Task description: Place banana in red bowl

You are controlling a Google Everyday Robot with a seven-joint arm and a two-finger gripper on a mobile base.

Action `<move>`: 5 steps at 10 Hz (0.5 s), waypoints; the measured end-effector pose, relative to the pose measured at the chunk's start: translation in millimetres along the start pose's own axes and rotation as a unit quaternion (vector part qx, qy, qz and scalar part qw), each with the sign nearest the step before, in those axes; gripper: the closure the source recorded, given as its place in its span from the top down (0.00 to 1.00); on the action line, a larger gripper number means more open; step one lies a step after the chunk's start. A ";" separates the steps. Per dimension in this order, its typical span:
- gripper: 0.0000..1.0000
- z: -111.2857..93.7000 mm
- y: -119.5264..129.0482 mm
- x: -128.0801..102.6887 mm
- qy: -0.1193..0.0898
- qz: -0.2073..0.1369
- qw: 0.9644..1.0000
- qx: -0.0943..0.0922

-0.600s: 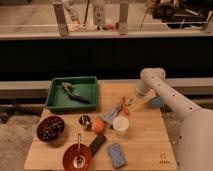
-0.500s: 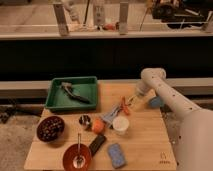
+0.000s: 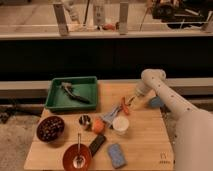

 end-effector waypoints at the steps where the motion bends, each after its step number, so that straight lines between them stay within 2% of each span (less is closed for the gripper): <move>1: 0.48 2.3 0.1 0.0 0.002 -0.002 1.000 -0.003; 5: 0.09 4.9 3.0 -8.2 0.005 -0.017 1.000 -0.011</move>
